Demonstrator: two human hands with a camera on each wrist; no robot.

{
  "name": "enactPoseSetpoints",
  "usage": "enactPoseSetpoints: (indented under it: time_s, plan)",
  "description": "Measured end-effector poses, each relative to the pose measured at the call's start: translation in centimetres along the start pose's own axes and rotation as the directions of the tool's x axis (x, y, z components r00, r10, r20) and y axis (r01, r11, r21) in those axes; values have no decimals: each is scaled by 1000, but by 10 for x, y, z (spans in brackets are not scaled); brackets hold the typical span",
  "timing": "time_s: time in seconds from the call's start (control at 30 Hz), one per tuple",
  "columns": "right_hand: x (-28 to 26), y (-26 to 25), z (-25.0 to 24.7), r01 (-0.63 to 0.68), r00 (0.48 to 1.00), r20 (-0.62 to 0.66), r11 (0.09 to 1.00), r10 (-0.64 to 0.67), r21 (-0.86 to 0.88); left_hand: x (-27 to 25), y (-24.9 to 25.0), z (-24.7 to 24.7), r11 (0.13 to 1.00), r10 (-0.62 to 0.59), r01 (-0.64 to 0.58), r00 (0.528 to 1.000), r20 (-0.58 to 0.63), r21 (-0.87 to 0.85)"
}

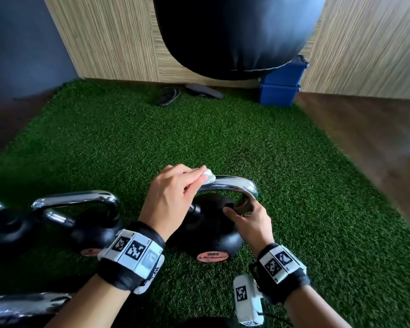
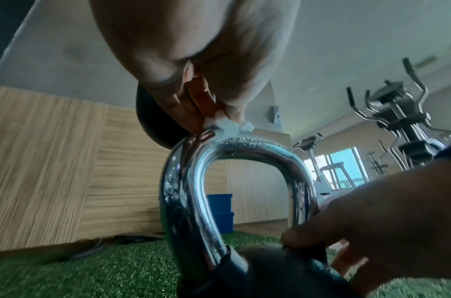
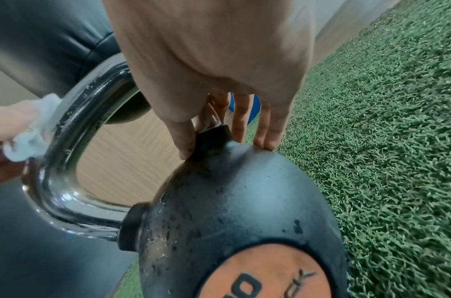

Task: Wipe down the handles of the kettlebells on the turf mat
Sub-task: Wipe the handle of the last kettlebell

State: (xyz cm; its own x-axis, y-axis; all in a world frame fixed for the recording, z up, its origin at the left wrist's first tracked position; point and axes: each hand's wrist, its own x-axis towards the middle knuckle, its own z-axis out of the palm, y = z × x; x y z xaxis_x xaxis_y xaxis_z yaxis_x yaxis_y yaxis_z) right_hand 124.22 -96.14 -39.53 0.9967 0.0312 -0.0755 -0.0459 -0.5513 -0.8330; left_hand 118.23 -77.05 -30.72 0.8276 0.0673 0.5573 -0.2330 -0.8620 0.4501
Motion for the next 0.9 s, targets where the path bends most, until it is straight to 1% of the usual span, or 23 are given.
enactPoseSetpoints:
  time_s: [0.07, 0.1, 0.13, 0.2, 0.23, 0.3, 0.37, 0.4, 0.47, 0.53, 0.57, 0.6, 0.63, 0.7, 0.8, 0.83, 0.9]
  plan:
    - [1, 1, -1, -1, 1000, 4, 1000, 1, 30, -6, -8, -2, 998, -26, 25, 999, -27, -59]
    - [1, 2, -1, -6, 1000, 15, 999, 5, 48, -10, -13, -3, 992, -76, 70, 996, -54, -107]
    - [2, 2, -1, -14, 999, 33, 998, 12, 65, -14, -20, -5, 979, -151, 138, 986, -76, -148]
    - [3, 2, -2, -27, 998, 58, 996, 22, 89, -19, -33, -6, 941, -309, 291, 947, -90, -171]
    - [2, 2, -1, -25, 998, 59, 995, 19, 96, -22, -39, -5, 928, -351, 335, 933, -81, -163]
    - [2, 4, -1, -16, 999, 50, 996, 12, 86, -26, -46, -3, 928, -353, 340, 933, -69, -153]
    - [3, 7, 1, -19, 999, 50, 994, 13, 112, -33, -49, 0, 916, -363, 341, 929, -76, -209]
    - [2, 6, 1, -29, 998, 54, 987, 21, 159, -38, -52, 4, 894, -392, 361, 917, -74, -265]
    - [4, 6, 0, -41, 997, 68, 986, 30, 162, -48, -59, 13, 814, -487, 436, 872, -44, -384]
    - [8, 4, -6, -56, 993, 107, 991, 43, 125, -57, -64, 23, 687, -583, 505, 812, 18, -523]
    - [11, 3, -9, -80, 989, 139, 986, 59, 148, -59, -64, 27, 611, -616, 518, 786, 52, -598]
    - [13, 2, -11, -108, 981, 182, 973, 70, 206, -62, -63, 30, 552, -632, 512, 772, 70, -658]
    - [15, 1, -11, -129, 973, 220, 958, 72, 257, -64, -63, 33, 521, -635, 494, 769, 70, -696]
    - [18, 2, -10, -126, 965, 257, 946, 47, 299, -69, -63, 37, 492, -632, 471, 772, 72, -732]
    - [16, 1, -8, -167, 960, 272, 917, 67, 363, -77, -61, 45, 412, -653, 545, 735, 181, -730]
    - [16, 3, -6, -171, 960, 270, 912, 69, 373, -79, -59, 48, 410, -660, 575, 722, 205, -708]
    - [16, 3, -6, -184, 956, 283, 911, 79, 369, -81, -57, 50, 441, -677, 602, 710, 194, -666]
